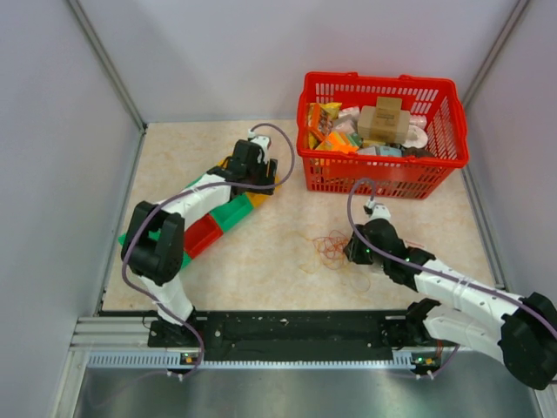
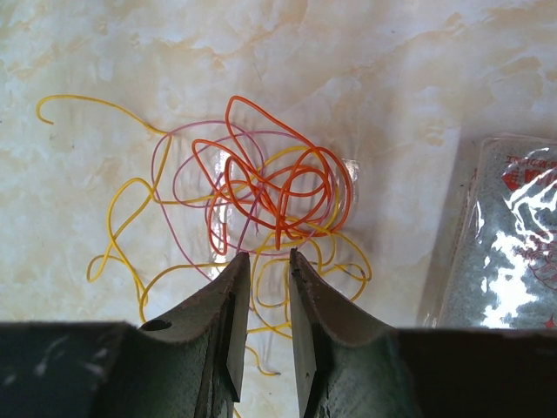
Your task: Untangle the cables
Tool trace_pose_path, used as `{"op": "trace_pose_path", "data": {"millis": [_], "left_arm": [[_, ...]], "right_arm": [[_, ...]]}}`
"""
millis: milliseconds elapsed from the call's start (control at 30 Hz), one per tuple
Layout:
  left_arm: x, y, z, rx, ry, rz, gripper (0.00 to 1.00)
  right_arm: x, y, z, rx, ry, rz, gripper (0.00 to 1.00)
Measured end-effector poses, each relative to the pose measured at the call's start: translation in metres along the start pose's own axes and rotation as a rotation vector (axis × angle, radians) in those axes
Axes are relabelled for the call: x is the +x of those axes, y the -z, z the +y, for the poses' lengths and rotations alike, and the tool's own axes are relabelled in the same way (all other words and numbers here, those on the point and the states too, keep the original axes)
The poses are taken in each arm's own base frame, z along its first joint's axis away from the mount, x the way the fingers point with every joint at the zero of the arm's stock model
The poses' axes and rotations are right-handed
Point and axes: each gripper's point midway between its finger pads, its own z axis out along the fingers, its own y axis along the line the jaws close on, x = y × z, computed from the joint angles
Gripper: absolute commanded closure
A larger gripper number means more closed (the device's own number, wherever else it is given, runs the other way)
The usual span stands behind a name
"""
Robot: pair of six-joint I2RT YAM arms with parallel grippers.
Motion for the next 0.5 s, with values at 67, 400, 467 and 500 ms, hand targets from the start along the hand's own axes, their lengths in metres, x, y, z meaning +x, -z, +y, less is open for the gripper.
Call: {"op": "trace_pose_path", "data": {"millis": [67, 400, 467, 500], "left_arm": [[-0.007, 0.015, -0.003, 0.021, 0.026, -0.028, 0.29], [-0.038, 0.092, -0.019, 0.169, 0.174, -0.184, 0.28], [-0.034, 0.101, -0.022, 0.198, 0.201, -0.193, 0.28], [-0.03, 0.106, -0.024, 0.22, 0.216, -0.196, 0.28]], "right_arm": [[0.002, -0.002, -0.001, 0.005, 0.002, 0.009, 0.75], [0.012, -0.006, -0.001, 0.002, 0.006, 0.052, 0.75], [0.013, -0.007, 0.001, -0.006, 0.006, 0.06, 0.74], [0.014, -0.008, 0.001, -0.007, 0.007, 0.065, 0.73]]}}
